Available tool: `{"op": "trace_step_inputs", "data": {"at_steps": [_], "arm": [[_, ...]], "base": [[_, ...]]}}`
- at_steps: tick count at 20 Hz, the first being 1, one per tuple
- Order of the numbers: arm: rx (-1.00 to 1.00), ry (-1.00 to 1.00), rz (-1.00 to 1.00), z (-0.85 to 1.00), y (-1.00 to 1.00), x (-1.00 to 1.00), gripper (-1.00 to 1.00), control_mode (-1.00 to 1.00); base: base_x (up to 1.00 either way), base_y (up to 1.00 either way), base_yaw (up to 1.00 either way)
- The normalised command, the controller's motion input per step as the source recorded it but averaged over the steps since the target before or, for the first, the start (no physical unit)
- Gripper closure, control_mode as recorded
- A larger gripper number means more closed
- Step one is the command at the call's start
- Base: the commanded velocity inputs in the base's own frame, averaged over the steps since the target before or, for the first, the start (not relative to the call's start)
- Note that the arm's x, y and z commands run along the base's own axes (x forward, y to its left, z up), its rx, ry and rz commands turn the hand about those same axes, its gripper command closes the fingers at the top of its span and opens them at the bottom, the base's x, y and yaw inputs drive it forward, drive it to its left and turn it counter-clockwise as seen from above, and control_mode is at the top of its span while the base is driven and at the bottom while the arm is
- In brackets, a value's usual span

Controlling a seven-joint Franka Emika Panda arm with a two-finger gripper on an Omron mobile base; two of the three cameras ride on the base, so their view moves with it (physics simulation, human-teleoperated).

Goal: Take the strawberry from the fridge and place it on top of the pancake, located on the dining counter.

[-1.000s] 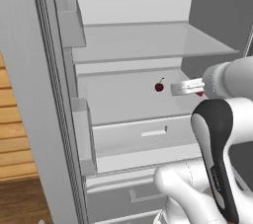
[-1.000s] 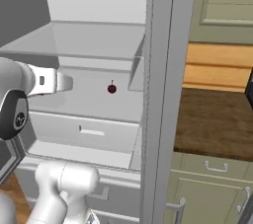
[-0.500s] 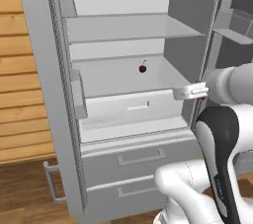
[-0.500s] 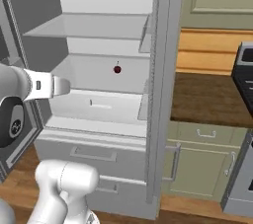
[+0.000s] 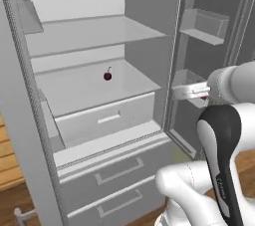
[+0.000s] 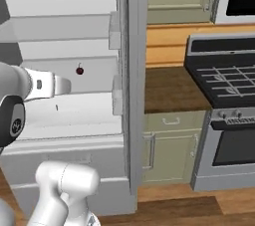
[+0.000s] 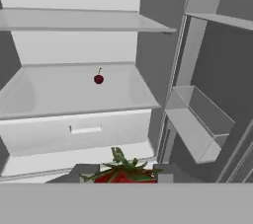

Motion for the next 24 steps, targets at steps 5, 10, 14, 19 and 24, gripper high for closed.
{"op": "trace_step_inputs", "data": {"at_steps": [5, 10, 14, 19, 24], "arm": [[0.00, 0.00, 0.00, 0.00, 0.00, 0.00, 1.00, 1.00], [0.00, 0.00, 0.00, 0.00, 0.00, 0.00, 1.00, 1.00], [0.00, 0.00, 0.00, 0.00, 0.00, 0.00, 1.00, 1.00], [0.00, 0.00, 0.00, 0.00, 0.00, 0.00, 1.00, 1.00], [0.00, 0.00, 0.00, 0.00, 0.00, 0.00, 1.00, 1.00]], "base": [[-0.49, 0.45, -0.55], [-0.71, 0.83, -0.37], [-0.09, 1.00, -0.15], [-0.14, 0.85, -0.01], [-0.32, -0.06, -0.26]]}}
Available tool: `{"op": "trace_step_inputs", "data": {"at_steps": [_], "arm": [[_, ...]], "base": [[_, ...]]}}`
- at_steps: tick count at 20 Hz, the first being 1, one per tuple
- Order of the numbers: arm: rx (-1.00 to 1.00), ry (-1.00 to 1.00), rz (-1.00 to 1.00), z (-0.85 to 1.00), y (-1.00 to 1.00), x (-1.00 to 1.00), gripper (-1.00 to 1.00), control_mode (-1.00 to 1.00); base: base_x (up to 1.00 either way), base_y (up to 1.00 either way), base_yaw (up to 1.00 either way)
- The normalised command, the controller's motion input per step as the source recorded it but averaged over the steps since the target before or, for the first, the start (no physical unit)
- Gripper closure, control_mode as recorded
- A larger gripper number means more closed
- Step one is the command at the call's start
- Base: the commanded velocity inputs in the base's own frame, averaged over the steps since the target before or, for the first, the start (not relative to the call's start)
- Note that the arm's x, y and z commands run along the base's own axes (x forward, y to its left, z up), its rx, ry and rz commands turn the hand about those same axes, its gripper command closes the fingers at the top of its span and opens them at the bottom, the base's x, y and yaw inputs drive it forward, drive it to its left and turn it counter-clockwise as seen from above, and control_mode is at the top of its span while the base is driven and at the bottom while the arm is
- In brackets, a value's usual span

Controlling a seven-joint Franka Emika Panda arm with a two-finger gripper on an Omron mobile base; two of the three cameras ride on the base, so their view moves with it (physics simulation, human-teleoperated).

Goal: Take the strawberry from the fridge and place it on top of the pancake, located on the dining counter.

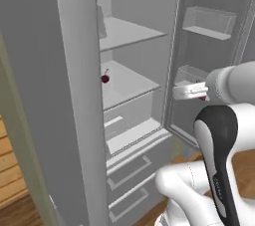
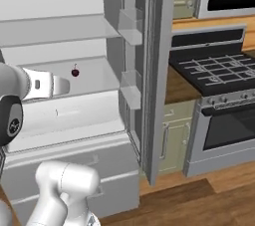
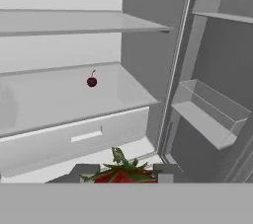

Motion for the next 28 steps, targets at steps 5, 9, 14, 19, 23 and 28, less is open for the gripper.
{"op": "trace_step_inputs", "data": {"at_steps": [5, 9, 14, 19, 23, 28], "arm": [[0.00, 0.00, 0.00, 0.00, 0.00, 0.00, 1.00, 1.00], [0.00, 0.00, 0.00, 0.00, 0.00, 0.00, 1.00, 1.00], [0.00, 0.00, 0.00, 0.00, 0.00, 0.00, 1.00, 1.00], [0.00, 0.00, 0.00, 0.00, 0.00, 0.00, 1.00, 1.00], [0.00, 0.00, 0.00, 0.00, 0.00, 0.00, 1.00, 1.00], [0.00, 0.00, 0.00, 0.00, 0.00, 0.00, 1.00, 1.00]], "base": [[-0.53, 0.00, -0.56], [-0.81, 0.29, -0.57], [-0.75, 0.26, -0.52], [-0.94, 0.27, -0.50], [-0.88, 0.02, -0.58], [-0.64, -0.15, -0.64]]}}
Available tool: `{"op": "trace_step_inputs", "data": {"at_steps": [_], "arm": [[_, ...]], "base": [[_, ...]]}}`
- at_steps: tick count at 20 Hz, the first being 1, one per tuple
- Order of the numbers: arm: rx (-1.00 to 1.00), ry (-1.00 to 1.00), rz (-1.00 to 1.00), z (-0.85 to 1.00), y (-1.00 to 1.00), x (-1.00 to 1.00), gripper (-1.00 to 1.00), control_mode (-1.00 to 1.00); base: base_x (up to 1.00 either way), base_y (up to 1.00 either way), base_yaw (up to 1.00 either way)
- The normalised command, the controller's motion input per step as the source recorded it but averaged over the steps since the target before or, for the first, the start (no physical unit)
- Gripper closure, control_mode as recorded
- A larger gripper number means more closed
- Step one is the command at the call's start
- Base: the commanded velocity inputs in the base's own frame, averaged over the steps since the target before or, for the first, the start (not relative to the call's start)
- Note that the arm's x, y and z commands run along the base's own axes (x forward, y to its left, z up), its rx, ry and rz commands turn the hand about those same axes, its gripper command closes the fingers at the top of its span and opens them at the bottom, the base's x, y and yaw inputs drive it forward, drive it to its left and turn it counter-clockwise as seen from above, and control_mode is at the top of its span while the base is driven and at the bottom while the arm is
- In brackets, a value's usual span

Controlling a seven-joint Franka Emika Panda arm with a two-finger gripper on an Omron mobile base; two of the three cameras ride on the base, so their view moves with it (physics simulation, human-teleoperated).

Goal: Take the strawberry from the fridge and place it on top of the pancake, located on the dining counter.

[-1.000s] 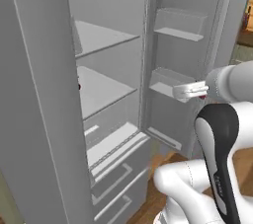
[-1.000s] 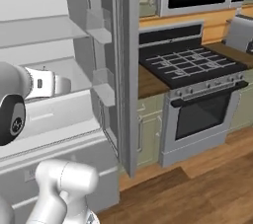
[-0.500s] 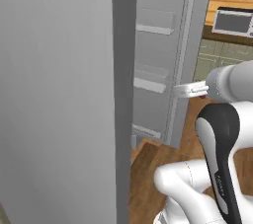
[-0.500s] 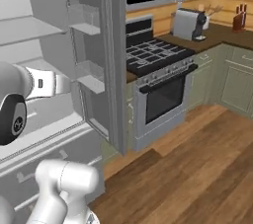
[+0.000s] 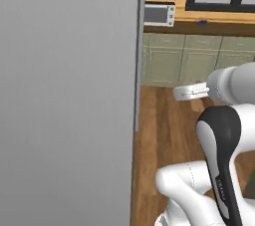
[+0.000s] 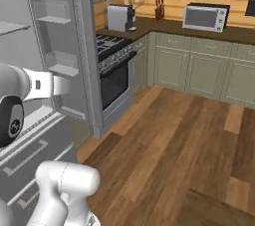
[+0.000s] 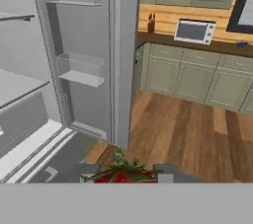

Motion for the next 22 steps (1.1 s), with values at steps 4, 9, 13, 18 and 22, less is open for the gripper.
{"op": "trace_step_inputs", "data": {"at_steps": [4, 9, 13, 18, 22], "arm": [[0.00, 0.00, 0.00, 0.00, 0.00, 0.00, 1.00, 1.00], [0.00, 0.00, 0.00, 0.00, 0.00, 0.00, 1.00, 1.00], [0.00, 0.00, 0.00, 0.00, 0.00, 0.00, 1.00, 1.00], [0.00, 0.00, 0.00, 0.00, 0.00, 0.00, 1.00, 1.00], [0.00, 0.00, 0.00, 0.00, 0.00, 0.00, 1.00, 1.00]], "base": [[-0.55, -0.48, -0.60], [-0.68, -0.47, -0.58], [-1.00, -0.24, -0.49], [-1.00, -0.25, -0.34], [-1.00, -0.13, -0.31]]}}
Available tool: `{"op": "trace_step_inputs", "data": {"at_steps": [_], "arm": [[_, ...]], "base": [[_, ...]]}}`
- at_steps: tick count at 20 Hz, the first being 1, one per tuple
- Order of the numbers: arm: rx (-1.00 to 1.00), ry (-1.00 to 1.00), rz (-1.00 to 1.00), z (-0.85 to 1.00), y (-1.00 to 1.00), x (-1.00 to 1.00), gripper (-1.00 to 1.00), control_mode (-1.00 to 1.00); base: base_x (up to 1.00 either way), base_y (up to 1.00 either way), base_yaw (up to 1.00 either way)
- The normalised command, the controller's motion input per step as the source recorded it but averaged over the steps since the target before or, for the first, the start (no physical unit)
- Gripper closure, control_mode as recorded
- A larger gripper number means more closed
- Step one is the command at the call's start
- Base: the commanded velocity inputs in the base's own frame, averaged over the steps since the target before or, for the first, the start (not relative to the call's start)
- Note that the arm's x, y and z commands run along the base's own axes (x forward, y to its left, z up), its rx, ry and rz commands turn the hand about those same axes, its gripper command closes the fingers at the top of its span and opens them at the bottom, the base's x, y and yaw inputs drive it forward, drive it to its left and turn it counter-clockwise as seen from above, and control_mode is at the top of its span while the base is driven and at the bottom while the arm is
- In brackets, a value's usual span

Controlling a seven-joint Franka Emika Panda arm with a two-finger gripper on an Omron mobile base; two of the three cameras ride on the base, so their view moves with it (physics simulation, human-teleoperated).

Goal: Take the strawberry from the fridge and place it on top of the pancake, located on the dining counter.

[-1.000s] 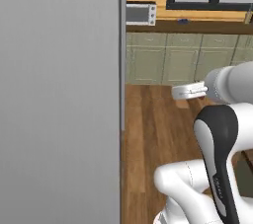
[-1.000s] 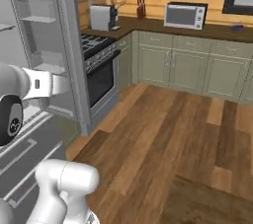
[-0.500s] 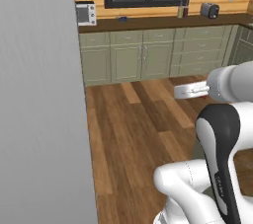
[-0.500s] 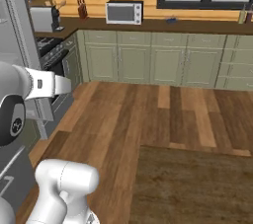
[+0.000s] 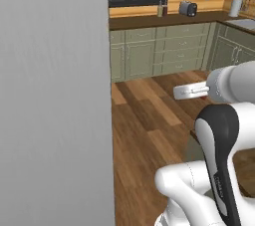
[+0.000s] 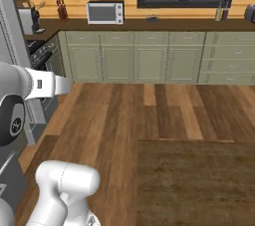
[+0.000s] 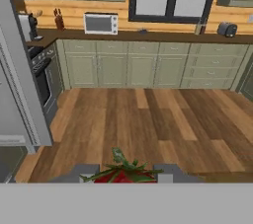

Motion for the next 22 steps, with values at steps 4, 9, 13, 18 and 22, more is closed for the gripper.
{"op": "trace_step_inputs", "data": {"at_steps": [4, 9, 13, 18, 22], "arm": [[0.00, 0.00, 0.00, 0.00, 0.00, 0.00, 1.00, 1.00], [0.00, 0.00, 0.00, 0.00, 0.00, 0.00, 1.00, 1.00], [0.00, 0.00, 0.00, 0.00, 0.00, 0.00, 1.00, 1.00], [0.00, 0.00, 0.00, 0.00, 0.00, 0.00, 1.00, 1.00], [0.00, 0.00, 0.00, 0.00, 0.00, 0.00, 1.00, 1.00]], "base": [[-1.00, -0.13, -0.08], [-1.00, -0.44, 0.00], [-1.00, -0.45, 0.00], [-1.00, -0.46, 0.00], [-0.40, -0.96, -0.05]]}}
